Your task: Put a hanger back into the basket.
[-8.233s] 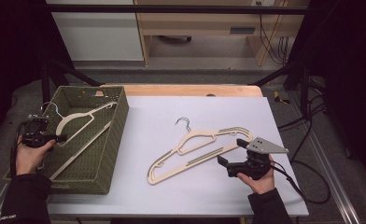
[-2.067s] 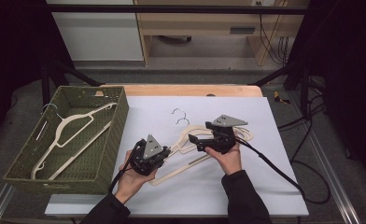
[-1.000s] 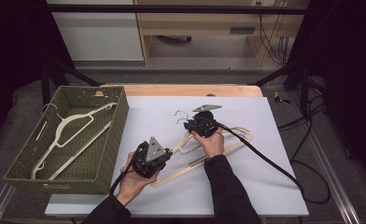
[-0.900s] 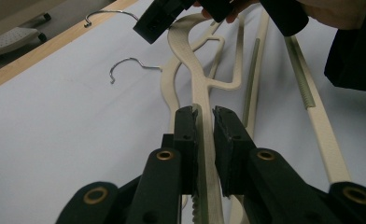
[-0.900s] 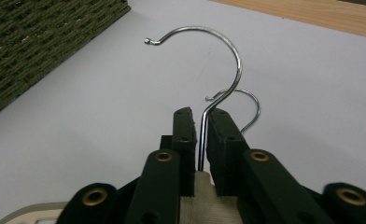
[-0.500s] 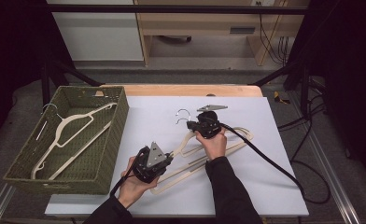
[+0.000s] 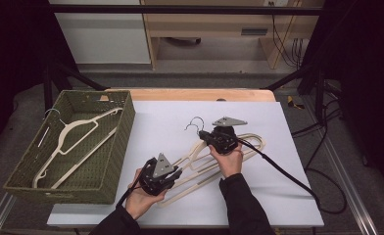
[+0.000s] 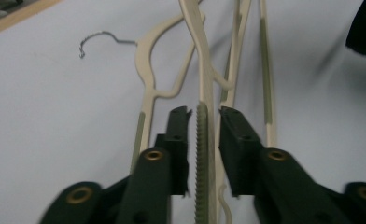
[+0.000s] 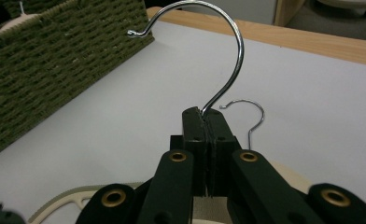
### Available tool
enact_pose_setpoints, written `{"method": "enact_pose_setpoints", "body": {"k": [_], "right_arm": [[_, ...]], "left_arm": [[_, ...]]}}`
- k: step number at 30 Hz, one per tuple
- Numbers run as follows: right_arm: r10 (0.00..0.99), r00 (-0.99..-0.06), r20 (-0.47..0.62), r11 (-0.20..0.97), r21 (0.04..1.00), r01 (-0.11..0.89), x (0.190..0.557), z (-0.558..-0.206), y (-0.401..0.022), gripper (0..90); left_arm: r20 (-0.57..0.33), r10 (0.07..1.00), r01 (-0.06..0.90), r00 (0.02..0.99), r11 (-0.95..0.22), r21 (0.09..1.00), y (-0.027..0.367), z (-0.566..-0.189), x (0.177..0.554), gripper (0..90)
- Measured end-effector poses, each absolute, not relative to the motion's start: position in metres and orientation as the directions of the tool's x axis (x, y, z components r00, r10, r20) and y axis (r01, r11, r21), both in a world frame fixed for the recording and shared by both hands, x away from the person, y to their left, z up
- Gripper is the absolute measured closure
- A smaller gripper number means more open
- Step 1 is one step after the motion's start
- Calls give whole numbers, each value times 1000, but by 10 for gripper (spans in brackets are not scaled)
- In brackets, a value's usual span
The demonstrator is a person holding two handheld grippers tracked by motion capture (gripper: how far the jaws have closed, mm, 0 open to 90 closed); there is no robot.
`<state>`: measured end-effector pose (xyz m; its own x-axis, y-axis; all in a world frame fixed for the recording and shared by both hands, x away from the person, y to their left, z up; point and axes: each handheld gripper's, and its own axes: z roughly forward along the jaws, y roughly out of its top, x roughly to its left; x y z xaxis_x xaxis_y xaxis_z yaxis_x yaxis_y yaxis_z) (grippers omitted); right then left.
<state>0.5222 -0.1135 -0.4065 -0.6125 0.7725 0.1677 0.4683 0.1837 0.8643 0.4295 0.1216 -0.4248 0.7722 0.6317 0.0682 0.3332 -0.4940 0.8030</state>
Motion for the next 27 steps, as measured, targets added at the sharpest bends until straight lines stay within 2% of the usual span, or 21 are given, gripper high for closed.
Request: {"method": "enact_pose_setpoints", "body": {"k": [5,8,11,15,17,24,27], "right_arm": [[754,-637,157,174,889,424,512,-402,-121,896],[741,-655,149,176,898,404,506,-400,-124,896],[729,-671,137,178,909,378,500,-398,-126,896],[713,-687,137,175,915,364,494,-396,-127,896],[703,-700,126,183,919,349,492,-395,-128,896],[684,-721,115,186,928,324,484,-393,-129,894],[674,-731,109,189,931,313,481,-391,-130,893]], "left_arm": [[10,623,341,782,-442,830,115,-410,440,456],[-49,610,361,791,-401,842,106,-407,449,403],[-76,602,375,795,-389,841,94,-406,455,396],[-91,593,388,800,-395,833,79,-408,463,450],[-117,583,408,804,-398,822,74,-410,467,546],[-152,564,424,812,-391,817,69,-414,465,772],[-169,566,433,807,-372,821,69,-412,462,806]]}}
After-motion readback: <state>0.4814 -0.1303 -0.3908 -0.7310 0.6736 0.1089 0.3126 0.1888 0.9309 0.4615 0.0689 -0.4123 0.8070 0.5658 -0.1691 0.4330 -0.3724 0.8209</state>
